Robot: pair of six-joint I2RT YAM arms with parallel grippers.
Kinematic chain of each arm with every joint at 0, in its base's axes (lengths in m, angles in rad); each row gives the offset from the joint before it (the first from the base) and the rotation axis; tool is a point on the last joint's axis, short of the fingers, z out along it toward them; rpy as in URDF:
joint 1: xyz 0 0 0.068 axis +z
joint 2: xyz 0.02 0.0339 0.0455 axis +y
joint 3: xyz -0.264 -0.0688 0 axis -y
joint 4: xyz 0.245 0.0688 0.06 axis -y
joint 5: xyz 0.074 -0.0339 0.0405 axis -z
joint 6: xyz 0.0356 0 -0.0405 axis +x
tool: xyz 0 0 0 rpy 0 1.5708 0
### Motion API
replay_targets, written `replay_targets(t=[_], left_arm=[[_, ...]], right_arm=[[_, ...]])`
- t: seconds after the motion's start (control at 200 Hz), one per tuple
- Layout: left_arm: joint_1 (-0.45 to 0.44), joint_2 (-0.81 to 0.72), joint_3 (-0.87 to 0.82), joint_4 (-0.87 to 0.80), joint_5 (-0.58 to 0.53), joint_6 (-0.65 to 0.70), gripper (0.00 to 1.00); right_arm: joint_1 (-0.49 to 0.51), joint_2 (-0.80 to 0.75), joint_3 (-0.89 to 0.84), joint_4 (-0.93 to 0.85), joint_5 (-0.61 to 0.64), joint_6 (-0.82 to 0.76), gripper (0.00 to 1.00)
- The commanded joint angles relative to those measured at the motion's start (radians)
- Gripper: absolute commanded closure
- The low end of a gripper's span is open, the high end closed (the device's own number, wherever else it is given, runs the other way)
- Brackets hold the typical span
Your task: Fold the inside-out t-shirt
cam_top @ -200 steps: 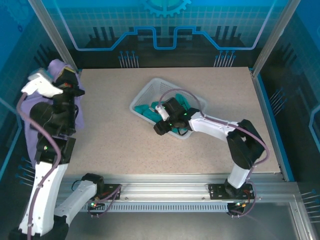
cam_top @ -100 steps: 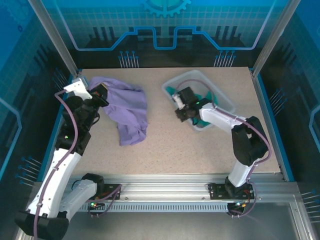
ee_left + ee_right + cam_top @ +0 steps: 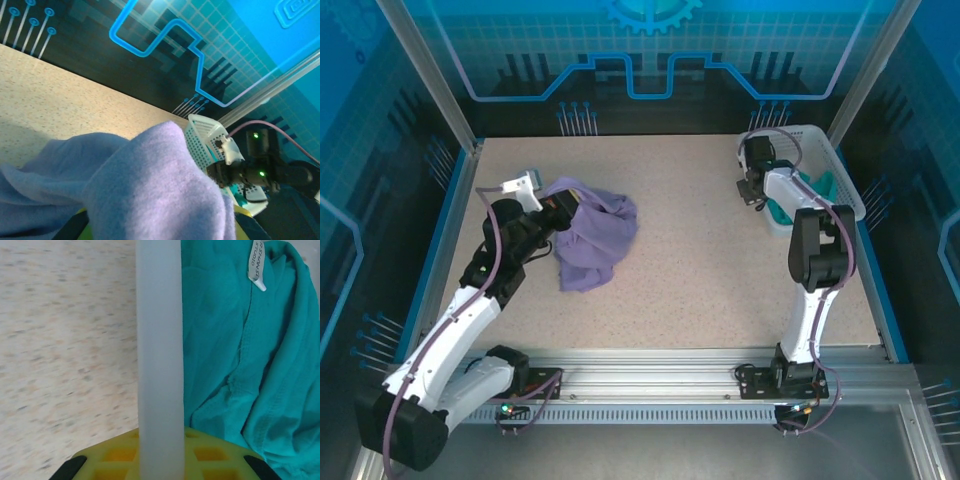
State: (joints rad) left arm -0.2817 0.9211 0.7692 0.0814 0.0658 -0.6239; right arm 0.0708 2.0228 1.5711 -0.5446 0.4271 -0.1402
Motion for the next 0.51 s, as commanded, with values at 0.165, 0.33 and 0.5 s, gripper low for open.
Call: replay_targets(t=[0.165,0.33,0.5], left_arm=[[-0.02,-0.014,-0.014,0.058,0.021,0.005,0.87],[-0.024,0.005,-0.009,0.057,0.03,0.006,0.87],[-0.04,0.033,0.013,0.055,0.038,0.011,0.85]], right_arm=[[-0.08,0.114,0.111,-0.092,0.126,-0.061,0.89],[-0.109,0.157,0.196,-0.143,0.151,-0.032,0.73],[-0.072,0.062,0.209,-0.151,0.096,-0.024,0.39]])
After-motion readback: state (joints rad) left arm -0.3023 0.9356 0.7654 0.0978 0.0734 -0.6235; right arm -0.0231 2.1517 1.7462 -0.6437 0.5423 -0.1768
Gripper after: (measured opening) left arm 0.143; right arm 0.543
